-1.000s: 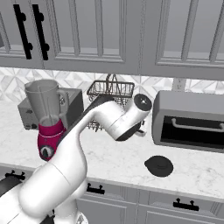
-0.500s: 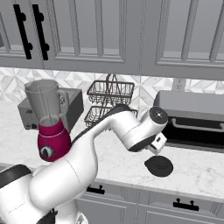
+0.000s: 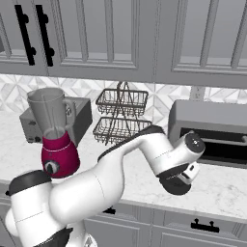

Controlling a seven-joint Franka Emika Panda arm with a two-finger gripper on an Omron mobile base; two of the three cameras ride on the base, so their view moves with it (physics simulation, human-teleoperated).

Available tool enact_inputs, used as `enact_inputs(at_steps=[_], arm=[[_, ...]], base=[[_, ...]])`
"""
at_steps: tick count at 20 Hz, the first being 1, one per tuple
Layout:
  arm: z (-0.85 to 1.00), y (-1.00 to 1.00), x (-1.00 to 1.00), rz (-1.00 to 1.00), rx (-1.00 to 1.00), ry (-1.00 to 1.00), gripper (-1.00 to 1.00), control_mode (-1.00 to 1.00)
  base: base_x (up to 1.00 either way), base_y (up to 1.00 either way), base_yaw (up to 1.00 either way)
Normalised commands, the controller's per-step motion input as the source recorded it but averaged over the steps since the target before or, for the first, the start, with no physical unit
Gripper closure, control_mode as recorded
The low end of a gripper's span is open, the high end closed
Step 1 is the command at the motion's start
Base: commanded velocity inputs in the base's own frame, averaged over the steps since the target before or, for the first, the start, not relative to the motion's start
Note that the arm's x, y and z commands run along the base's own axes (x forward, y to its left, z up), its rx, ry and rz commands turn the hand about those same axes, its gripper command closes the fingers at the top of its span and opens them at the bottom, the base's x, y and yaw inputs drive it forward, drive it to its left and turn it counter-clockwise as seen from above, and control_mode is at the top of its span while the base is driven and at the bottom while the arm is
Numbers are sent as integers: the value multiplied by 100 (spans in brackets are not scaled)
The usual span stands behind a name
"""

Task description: Close the lid blender by securely placing the lid on top.

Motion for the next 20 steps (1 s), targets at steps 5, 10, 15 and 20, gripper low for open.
enact_inputs(at_steps=[5, 10, 15, 20], arm=[[-2, 0, -9, 1, -5, 0, -100, -100], [-42, 9, 0, 0, -17, 12, -100, -100], [-56, 4, 3, 1, -15, 13, -100, -100], [-14, 0, 45, 4, 0, 1, -100, -100]], base=[[0, 0, 0], [0, 0, 0], [0, 0, 0], [0, 0, 0]])
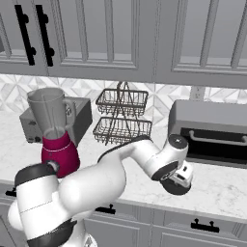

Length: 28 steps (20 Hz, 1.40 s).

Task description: Close the lid blender by securely placing the lid on top.

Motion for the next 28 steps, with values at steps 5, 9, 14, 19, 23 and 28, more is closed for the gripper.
enact_inputs(at_steps=[5, 9, 14, 19, 23, 28], arm=[[-26, -11, 52, 4, 0, 12, -100, -100], [-15, -37, 24, 0, -1, 13, -100, -100], [-16, -17, 1, 0, -1, 9, -100, -100], [-34, 0, 1, 0, -1, 10, -100, -100], [-11, -6, 9, 0, 0, 2, -100, -100], [-13, -3, 17, 0, 0, 0, -100, -100]], base=[[0, 0, 0], [0, 0, 0], [0, 0, 0], [0, 0, 0], [0, 0, 0], [0, 0, 0]])
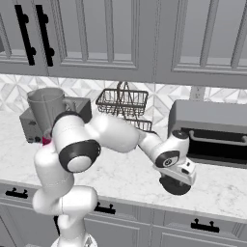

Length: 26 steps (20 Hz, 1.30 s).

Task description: Close the lid blender by securely placing the lid on top.

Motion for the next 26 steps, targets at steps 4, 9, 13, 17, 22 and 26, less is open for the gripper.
enact_inputs(at_steps=[4, 9, 13, 17, 22, 26], arm=[[-46, -6, 7, 0, 0, 0, -100, -100], [-47, -13, 18, 0, 0, 0, -100, -100], [-66, 7, 17, 0, -1, 2, 100, -100], [-100, 59, 0, 0, -11, 7, 100, -100], [-100, 69, 0, 0, -7, 0, 100, -100], [-96, 67, -1, 0, -5, 0, 100, -100]], base=[[0, 0, 0], [0, 0, 0], [0, 0, 0], [0, 0, 0], [0, 0, 0], [0, 0, 0]])
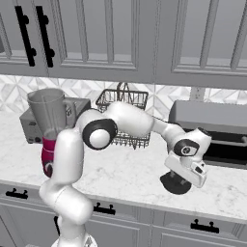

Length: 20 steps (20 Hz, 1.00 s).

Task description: Close the lid blender by securely placing the lid on top.

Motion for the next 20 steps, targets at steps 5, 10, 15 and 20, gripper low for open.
enact_inputs(at_steps=[5, 10, 15, 20], arm=[[-16, 47, -24, 0, 0, -8, 100, -100], [61, 27, -33, 0, 0, -18, 100, -100], [92, 28, -38, 0, 0, -22, 100, -100], [96, 52, -35, 0, 0, -19, 100, -100]], base=[[0, 0, 0], [0, 0, 0], [0, 0, 0], [0, 0, 0]])
